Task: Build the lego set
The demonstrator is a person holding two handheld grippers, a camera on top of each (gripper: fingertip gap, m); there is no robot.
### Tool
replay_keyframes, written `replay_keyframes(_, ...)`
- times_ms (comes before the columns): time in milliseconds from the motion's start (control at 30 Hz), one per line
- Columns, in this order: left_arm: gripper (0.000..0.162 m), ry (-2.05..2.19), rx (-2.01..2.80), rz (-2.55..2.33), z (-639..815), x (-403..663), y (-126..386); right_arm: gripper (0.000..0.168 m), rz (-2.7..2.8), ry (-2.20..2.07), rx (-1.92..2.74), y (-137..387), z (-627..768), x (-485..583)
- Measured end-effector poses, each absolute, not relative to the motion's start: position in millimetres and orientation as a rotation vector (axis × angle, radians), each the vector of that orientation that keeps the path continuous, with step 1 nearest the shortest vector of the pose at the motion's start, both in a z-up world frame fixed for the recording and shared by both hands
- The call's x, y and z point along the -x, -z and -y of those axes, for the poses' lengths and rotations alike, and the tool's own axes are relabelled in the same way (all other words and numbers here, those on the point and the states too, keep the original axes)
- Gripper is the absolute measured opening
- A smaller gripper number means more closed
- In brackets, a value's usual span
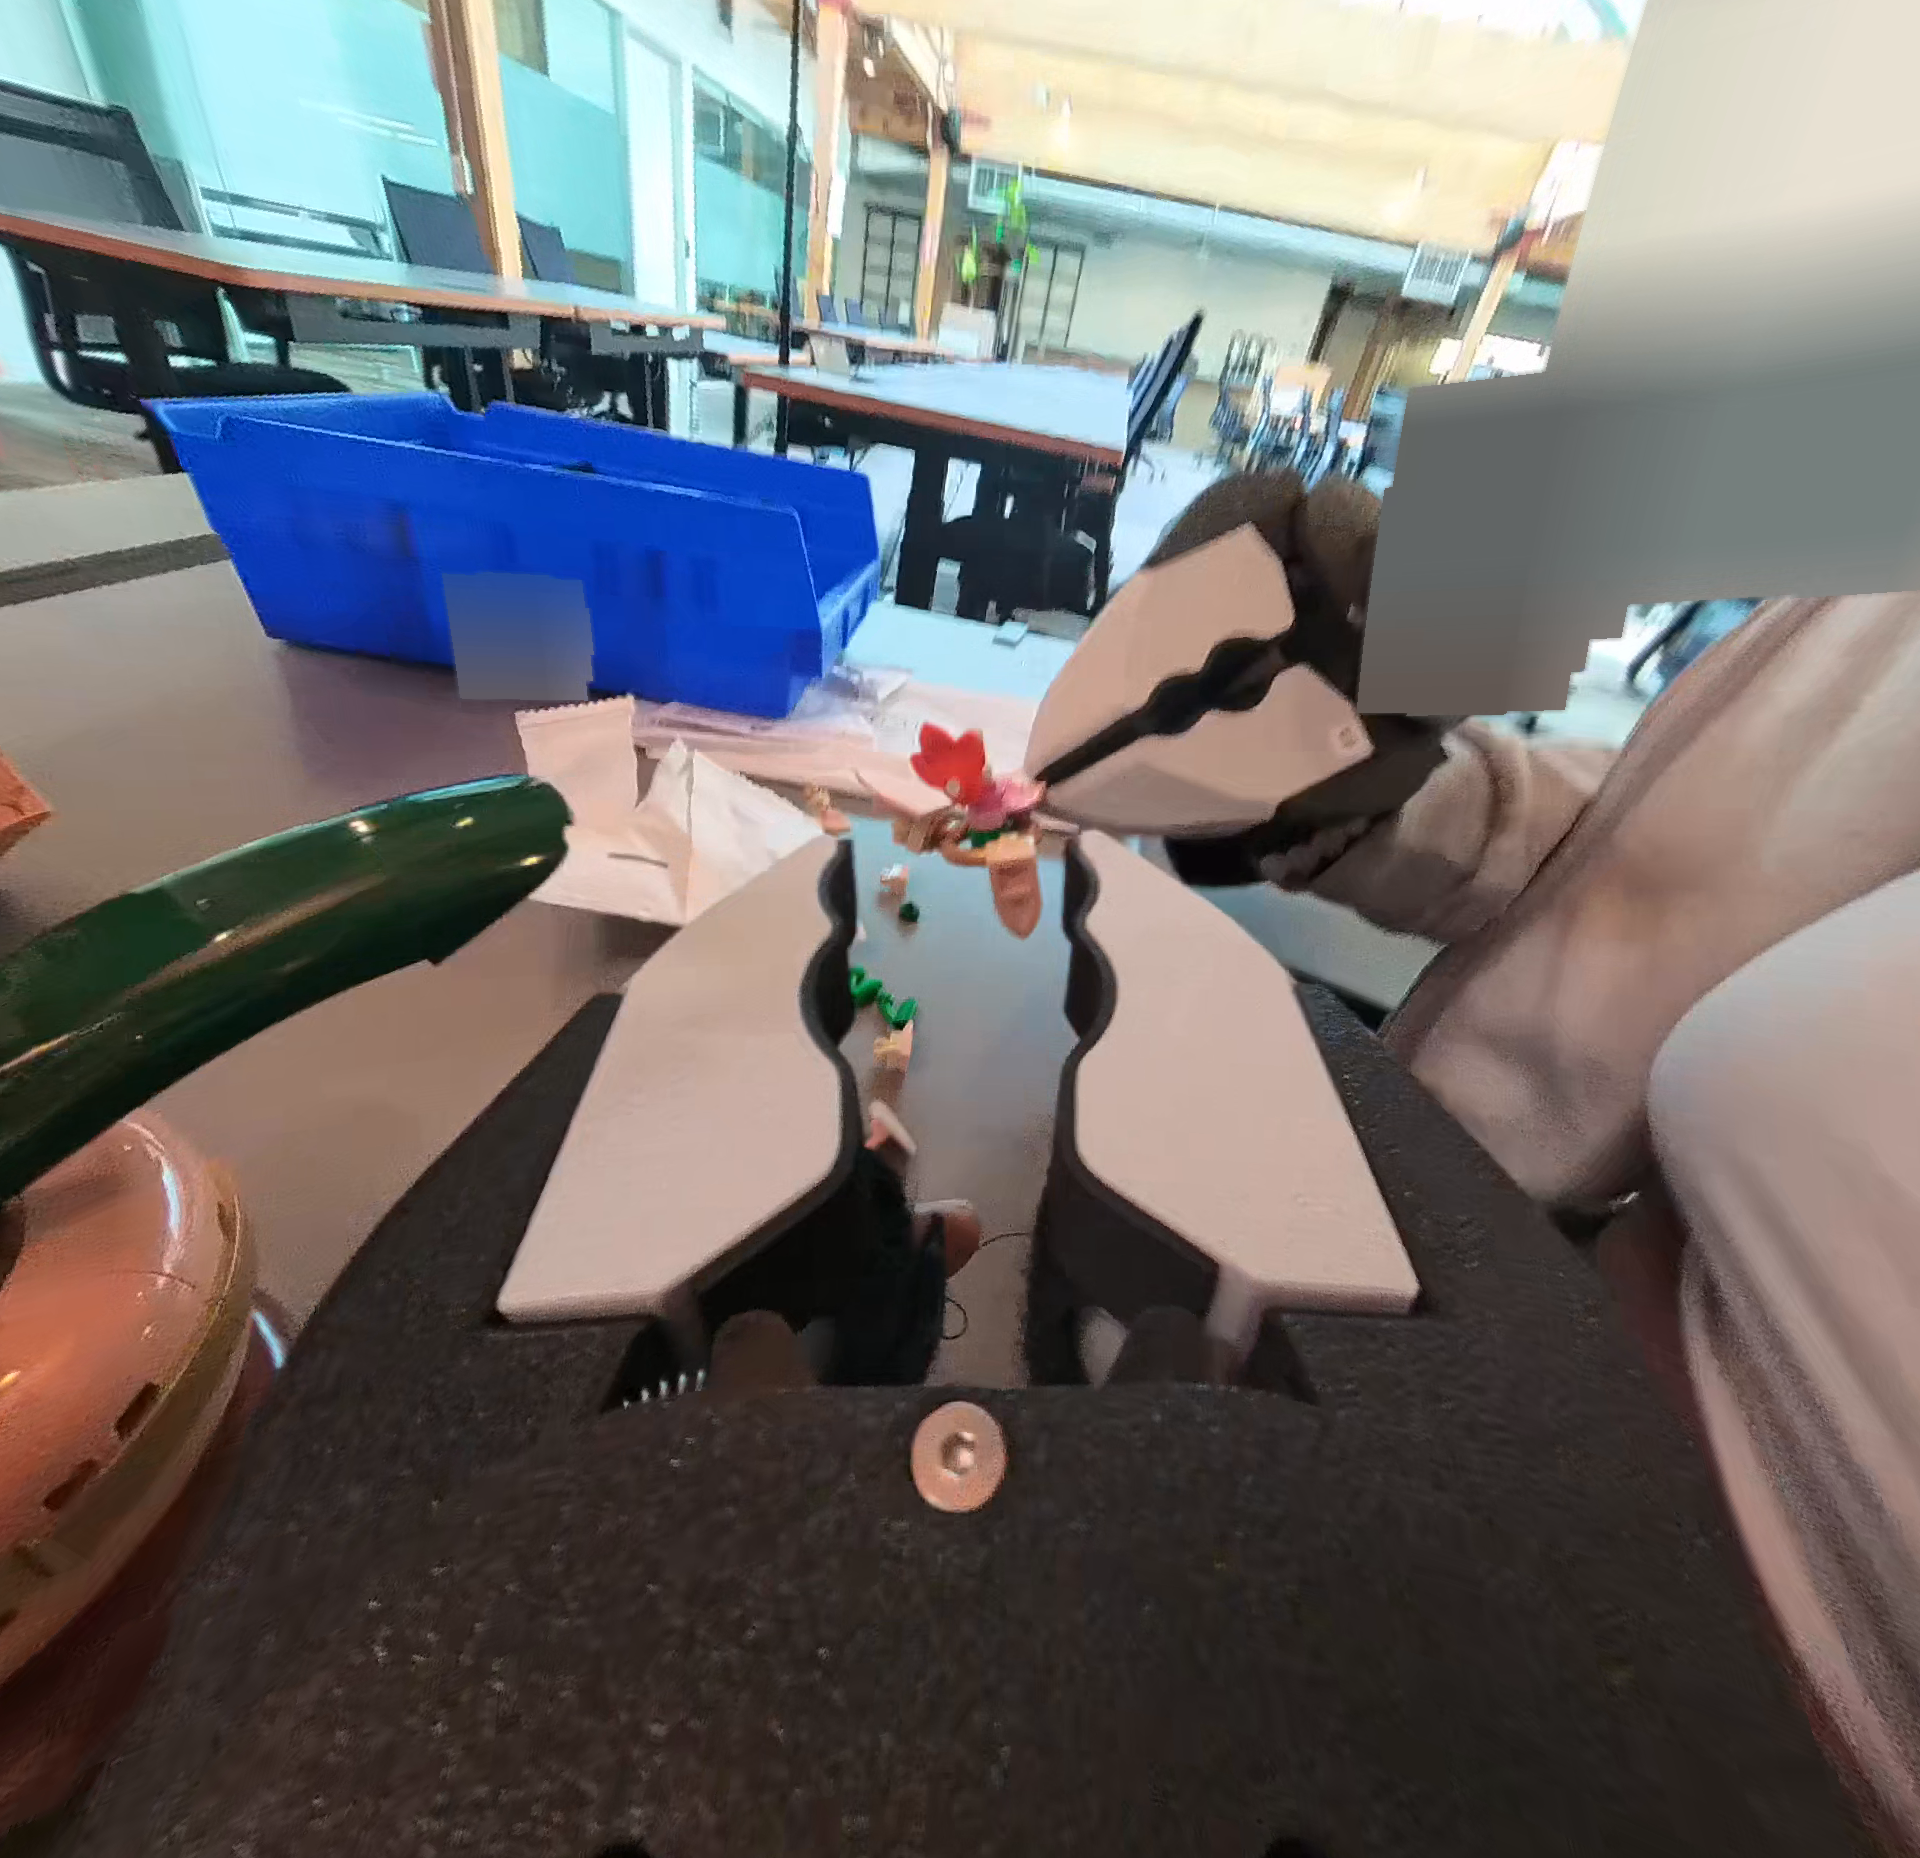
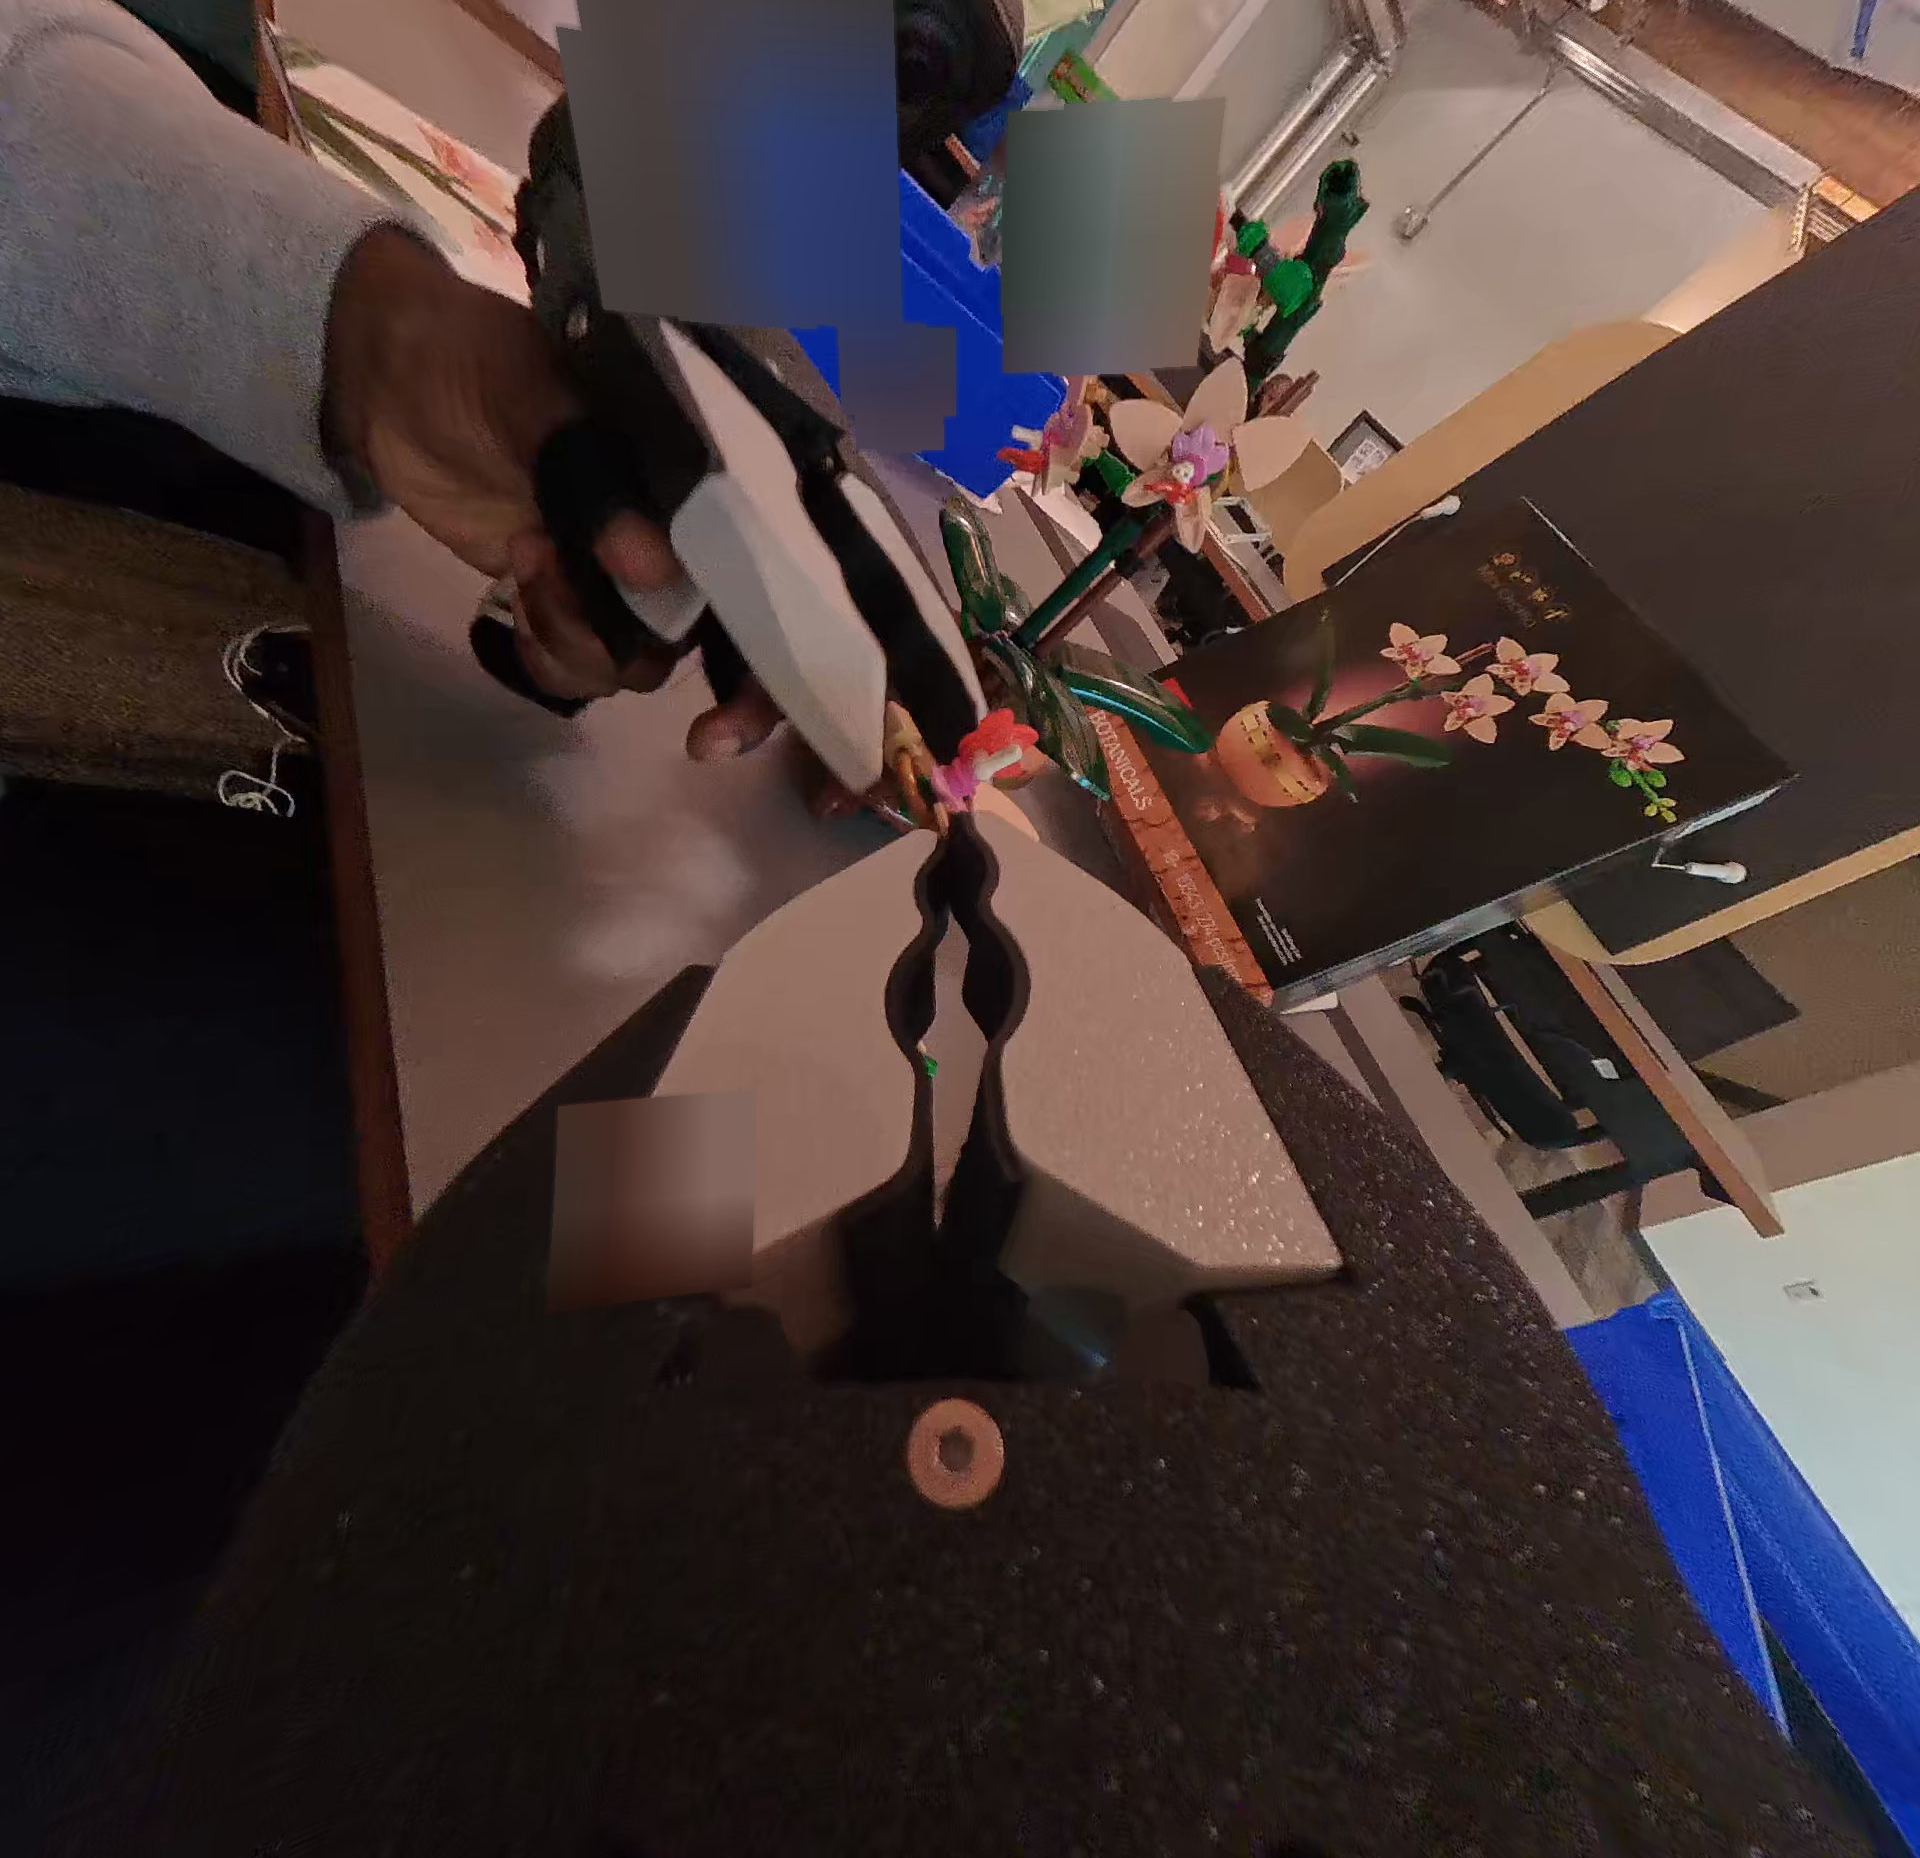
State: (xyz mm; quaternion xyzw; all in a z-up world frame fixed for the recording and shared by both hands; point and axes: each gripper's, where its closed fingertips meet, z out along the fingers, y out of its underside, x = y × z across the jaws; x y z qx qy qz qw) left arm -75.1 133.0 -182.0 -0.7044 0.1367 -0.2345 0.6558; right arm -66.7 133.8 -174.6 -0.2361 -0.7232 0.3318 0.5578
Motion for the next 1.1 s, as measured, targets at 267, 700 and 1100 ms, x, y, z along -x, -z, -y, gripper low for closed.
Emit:
replay_keyframes(267, 0.012, 0.433, 1.577, -0.386, -133, 70, 188, 0.000, 1.681, -0.854, 0.554, 177, -128, 64)
replay_keyframes(700, 0.008, -0.278, 1.796, -0.706, -142, 91, 227, 0.024, 1.825, -1.221, 1.012, 207, -145, 69)
replay_keyframes(1100, 0.008, -0.986, 1.659, -1.044, -147, 104, 237, 0.021, 1.978, -1.246, 1.255, 237, -136, 81)
